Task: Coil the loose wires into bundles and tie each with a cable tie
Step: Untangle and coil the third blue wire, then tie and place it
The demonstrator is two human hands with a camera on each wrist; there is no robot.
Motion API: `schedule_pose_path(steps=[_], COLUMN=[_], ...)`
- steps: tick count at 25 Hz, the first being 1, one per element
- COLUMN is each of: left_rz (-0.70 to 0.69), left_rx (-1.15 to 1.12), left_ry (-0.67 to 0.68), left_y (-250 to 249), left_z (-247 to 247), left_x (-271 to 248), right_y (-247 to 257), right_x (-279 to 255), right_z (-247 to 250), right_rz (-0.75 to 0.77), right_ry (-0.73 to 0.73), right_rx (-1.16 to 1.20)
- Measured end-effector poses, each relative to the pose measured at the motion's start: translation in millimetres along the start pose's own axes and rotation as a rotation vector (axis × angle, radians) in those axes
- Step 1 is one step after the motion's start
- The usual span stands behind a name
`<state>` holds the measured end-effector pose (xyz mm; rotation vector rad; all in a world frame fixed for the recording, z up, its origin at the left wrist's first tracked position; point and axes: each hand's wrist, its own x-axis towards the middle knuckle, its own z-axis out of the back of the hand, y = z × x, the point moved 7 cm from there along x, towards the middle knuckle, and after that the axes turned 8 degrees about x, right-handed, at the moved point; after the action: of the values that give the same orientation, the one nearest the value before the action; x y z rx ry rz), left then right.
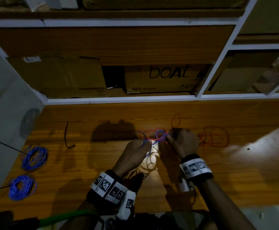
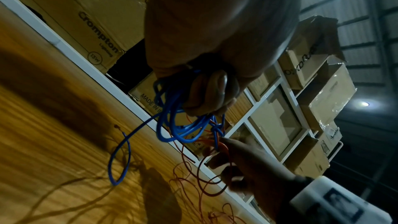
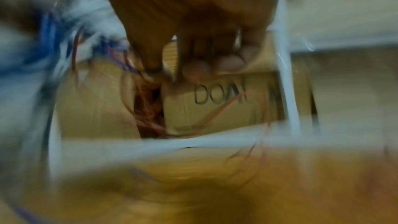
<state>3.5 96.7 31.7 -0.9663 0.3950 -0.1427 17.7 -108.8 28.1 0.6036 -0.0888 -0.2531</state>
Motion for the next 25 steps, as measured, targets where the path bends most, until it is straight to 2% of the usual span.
schedule_pose_path(steps=[2,3,4,5,6,7,9,10,11,14,16,17,18,21,25], left_rz=[-0.030,-0.038,-0.032,-0.016,-0.005,-0.005,-0.015,-0.031,-0.053,-0.091,-0.117,-0.120,-0.131,-0.132,-0.053], left_rx=[0.037,0.039,0.029,0.007,-0.016,-0.032,-0.016,0.000,0.025,0.191,0.280,0.295,0.275,0.177,-0.033], left_ry=[-0.026,-0.026,-0.016,0.001,0.019,0.035,0.065,0.077,0.084,0.065,0.036,0.029,0.032,0.041,0.024], left_y=[0.0,1.2,3.7,7.3,9.3,10.3,9.5,7.2,3.7,-6.5,-12.1,-11.4,-10.7,-4.4,3.5], left_z=[4.7,5.3,5.4,4.4,3.3,1.7,0.5,0.6,0.1,-0.9,-0.7,1.3,3.6,6.9,5.3], left_x=[-0.9,-2.3,-4.4,-5.1,-6.2,-6.3,-8.6,-10.0,-11.0,-9.8,-7.8,-7.3,-8.0,-11.5,-9.8], right_y=[-11.1,-10.9,-9.6,-8.9,-7.2,-4.3,8.9,16.1,17.4,18.0,16.5,13.0,2.7,-17.6,-0.7], right_x=[-4.6,-9.2,-10.2,-10.4,-10.1,-7.7,-5.3,-7.6,-6.5,1.8,5.6,6.3,7.1,5.8,-6.7], right_z=[-17.4,-26.0,-32.1,-34.8,-29.8,-16.6,9.8,15.2,18.0,18.6,14.5,12.9,7.4,-17.1,-15.9], right_rz=[-0.264,-0.385,-0.431,-0.433,-0.384,-0.271,0.102,0.237,0.265,0.241,0.205,0.127,0.016,-0.314,-0.438], right_ry=[0.123,0.186,0.234,0.257,0.218,0.125,-0.075,-0.105,-0.092,-0.038,-0.029,-0.020,0.028,0.292,0.445], right_rx=[0.729,0.972,1.081,1.089,1.048,0.914,0.388,0.100,-0.080,-0.381,-0.496,-0.420,-0.217,0.559,1.064])
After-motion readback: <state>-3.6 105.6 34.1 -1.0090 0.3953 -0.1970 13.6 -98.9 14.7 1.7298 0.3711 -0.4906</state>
